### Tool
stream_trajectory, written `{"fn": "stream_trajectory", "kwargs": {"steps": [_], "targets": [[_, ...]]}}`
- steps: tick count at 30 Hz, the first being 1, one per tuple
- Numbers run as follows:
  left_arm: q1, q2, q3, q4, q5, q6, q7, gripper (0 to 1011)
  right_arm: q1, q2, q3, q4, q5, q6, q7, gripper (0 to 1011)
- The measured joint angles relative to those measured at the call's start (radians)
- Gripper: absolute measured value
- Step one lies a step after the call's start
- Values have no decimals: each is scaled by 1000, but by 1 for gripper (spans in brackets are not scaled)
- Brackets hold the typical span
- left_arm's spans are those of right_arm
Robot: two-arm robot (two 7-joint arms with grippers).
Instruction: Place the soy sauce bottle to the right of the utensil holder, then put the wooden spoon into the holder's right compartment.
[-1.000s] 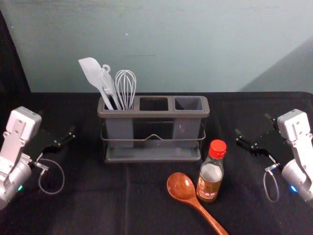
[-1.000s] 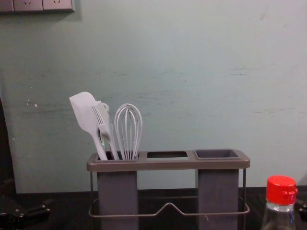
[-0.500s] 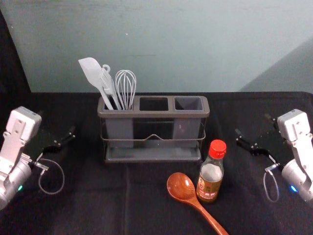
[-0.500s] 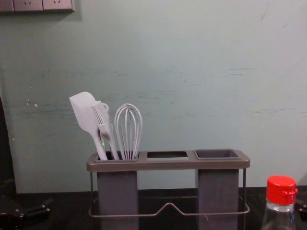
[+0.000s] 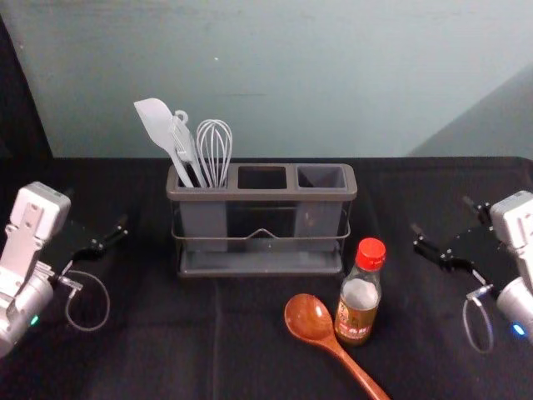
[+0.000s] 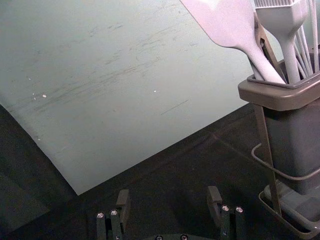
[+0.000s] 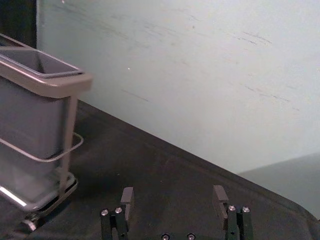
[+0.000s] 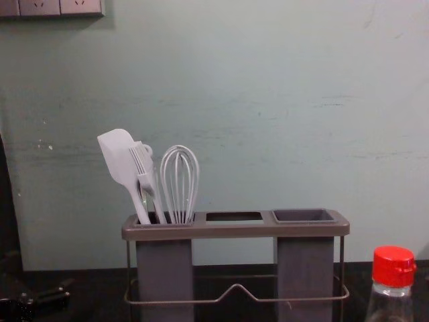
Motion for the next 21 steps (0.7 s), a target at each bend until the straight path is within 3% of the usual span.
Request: {"fn": "stream_trajectory", "kwargs": {"steps": [9,21], "targets": [[0,0,0,0,0,0,0,1011,-137,110,78,-188,40,13,65,1002],[0,0,0,0,0,0,0,1012,-301,192,176,-379,53,-58,92,1003]]}}
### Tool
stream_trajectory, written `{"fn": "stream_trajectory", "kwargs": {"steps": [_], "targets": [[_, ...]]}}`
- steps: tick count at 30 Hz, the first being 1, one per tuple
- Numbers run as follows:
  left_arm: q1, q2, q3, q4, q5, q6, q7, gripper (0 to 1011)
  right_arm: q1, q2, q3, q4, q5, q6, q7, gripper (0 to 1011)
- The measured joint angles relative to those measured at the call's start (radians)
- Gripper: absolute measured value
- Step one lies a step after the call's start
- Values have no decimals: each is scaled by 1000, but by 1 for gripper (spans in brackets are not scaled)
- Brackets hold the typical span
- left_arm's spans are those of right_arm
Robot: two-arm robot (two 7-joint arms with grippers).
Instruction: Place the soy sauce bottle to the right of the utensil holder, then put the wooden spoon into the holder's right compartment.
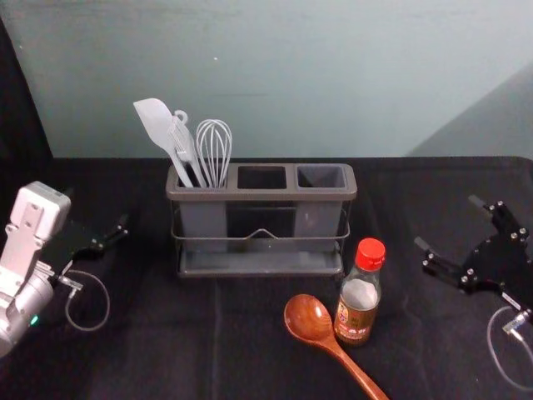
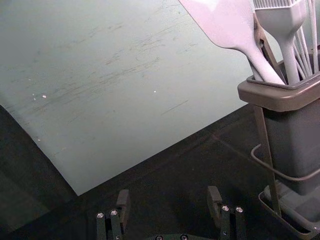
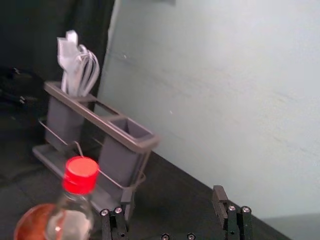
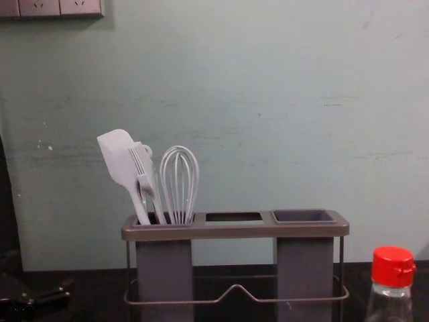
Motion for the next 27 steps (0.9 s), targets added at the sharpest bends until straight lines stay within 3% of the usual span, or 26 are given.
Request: {"fn": "stream_trajectory", "kwargs": {"steps": [6,12,14,24,27], "targets": [[0,0,0,0,0,0,0,1012,-57,12,46,-57,22,-36,23,1002],[0,0,0,0,0,0,0,1011,-80,12,66,-78,38,-50,40,1002],[0,0,0,0,0,0,0,1012,-89,8,73,-91,62,-61,68,1002],[0,0,0,0,0,0,0,1011,-54,-33,37,-82,148,-42,173,1002],[0,0,0,0,0,0,0,1011,-8,-63,4,-41,182,-9,223,1003]]}}
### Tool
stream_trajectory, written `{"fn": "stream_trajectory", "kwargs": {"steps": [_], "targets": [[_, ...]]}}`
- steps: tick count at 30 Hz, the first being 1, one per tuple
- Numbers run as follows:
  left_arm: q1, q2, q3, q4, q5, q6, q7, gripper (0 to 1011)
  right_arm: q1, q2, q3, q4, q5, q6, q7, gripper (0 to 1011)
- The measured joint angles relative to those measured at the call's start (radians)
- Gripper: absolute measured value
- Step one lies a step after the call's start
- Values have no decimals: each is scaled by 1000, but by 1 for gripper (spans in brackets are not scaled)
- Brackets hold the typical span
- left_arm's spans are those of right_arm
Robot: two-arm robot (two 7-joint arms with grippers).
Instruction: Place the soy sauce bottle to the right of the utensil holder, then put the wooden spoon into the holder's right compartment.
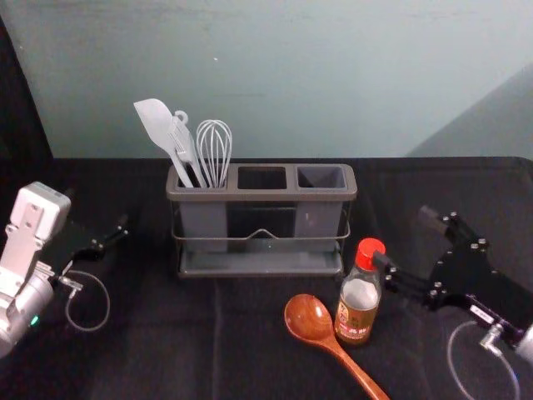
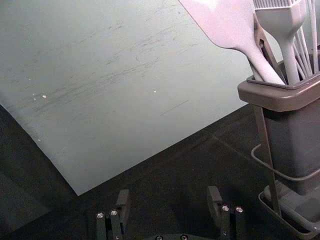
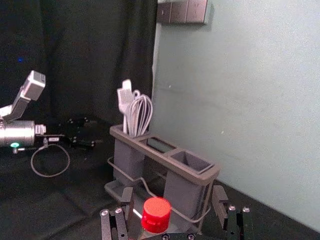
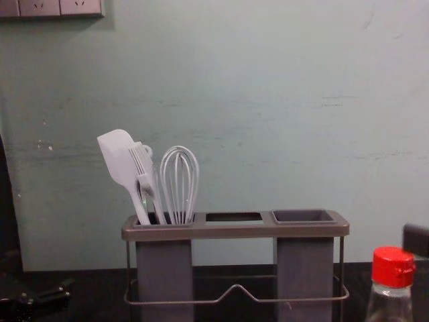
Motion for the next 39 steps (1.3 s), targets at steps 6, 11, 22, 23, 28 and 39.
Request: {"fn": "stream_trajectory", "kwargs": {"steps": [6,11,22,23,28,39], "targets": [[0,0,0,0,0,0,0,1011,52,-43,-38,55,13,38,47,1002],[0,0,0,0,0,0,0,1011,95,-90,-72,110,12,72,92,1002],[0,0,0,0,0,0,0,1012,110,-149,-74,151,12,66,129,1003],[0,0,0,0,0,0,0,1011,111,-155,-73,154,6,64,129,1002],[0,0,0,0,0,0,0,1011,106,-180,-60,156,-21,56,129,1002],[0,0,0,0,0,0,0,1012,96,-213,-26,161,-48,67,153,1002]]}}
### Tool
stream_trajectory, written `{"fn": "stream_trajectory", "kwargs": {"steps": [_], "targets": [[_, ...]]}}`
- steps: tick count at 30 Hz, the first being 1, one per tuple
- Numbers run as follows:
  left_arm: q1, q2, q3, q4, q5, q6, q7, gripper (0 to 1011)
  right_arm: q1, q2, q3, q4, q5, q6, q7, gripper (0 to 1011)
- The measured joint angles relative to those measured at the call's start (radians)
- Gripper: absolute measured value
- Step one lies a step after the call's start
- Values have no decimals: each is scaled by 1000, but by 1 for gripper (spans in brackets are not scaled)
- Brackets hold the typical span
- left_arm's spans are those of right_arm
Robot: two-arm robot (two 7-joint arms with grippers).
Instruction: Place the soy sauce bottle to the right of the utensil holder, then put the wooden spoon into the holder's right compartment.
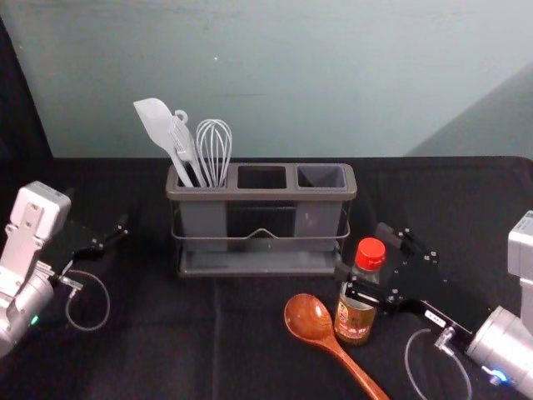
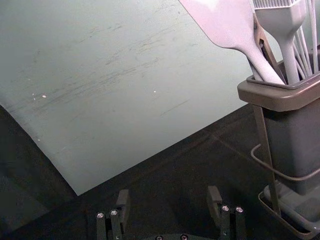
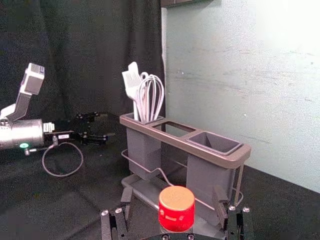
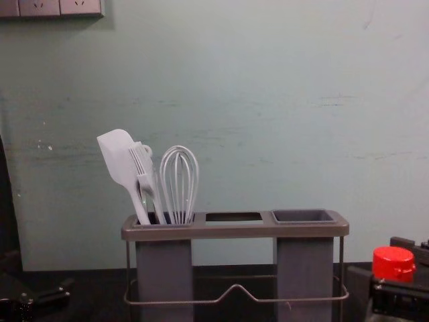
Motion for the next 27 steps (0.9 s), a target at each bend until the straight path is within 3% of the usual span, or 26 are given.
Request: {"fn": "stream_trajectory", "kwargs": {"steps": [9,14,18,20,25,27], "targets": [[0,0,0,0,0,0,0,1011,2,-9,6,8,-6,1,12,1002],[0,0,0,0,0,0,0,1011,2,-10,8,10,-10,0,13,915],[0,0,0,0,0,0,0,1011,5,-11,8,10,-18,2,14,707],[0,0,0,0,0,0,0,1012,5,-11,8,10,-19,2,15,707],[0,0,0,0,0,0,0,1012,8,-11,6,10,-25,2,18,487],[0,0,0,0,0,0,0,1012,7,-10,7,9,-26,2,19,449]]}}
